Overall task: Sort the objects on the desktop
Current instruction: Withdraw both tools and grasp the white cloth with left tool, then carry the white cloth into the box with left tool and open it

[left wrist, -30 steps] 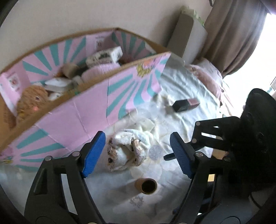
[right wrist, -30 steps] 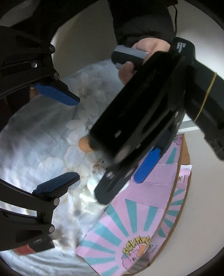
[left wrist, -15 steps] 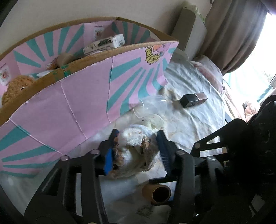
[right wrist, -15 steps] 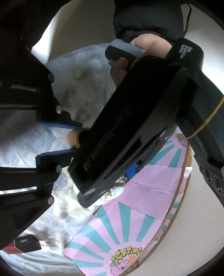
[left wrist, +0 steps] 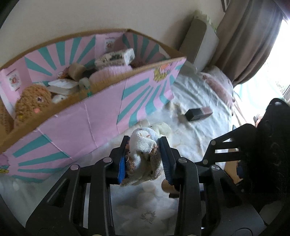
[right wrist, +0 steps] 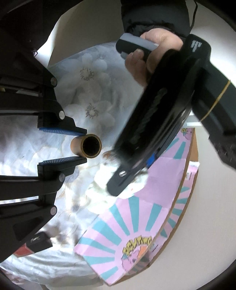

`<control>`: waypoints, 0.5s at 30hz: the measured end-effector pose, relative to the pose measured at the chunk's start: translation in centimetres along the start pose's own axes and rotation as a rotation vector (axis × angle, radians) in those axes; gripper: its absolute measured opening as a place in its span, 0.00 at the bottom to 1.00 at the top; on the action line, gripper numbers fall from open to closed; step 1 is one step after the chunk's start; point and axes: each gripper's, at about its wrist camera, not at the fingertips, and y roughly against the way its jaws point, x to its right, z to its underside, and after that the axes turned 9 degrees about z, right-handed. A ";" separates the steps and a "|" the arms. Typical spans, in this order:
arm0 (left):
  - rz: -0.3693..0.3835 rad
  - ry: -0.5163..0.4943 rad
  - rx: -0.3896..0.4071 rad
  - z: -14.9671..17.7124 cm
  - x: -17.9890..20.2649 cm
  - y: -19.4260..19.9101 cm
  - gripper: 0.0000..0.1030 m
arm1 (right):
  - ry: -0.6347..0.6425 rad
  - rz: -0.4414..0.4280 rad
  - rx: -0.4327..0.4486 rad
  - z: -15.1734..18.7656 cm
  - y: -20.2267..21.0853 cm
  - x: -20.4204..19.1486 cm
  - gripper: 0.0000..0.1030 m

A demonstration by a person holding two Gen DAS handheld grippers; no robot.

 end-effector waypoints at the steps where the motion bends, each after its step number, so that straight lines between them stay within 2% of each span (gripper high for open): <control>1: -0.002 0.005 0.007 -0.2 0.2 0.5 0.29 | -0.003 0.004 -0.004 0.0 0.1 0.1 0.21; 7: -0.009 0.045 0.083 -1.8 1.5 4.3 0.29 | -0.044 0.013 -0.015 -0.6 2.3 1.2 0.21; 15: -0.085 0.077 0.174 -5.2 2.1 9.4 0.29 | -0.066 0.089 0.060 -4.7 6.0 4.2 0.21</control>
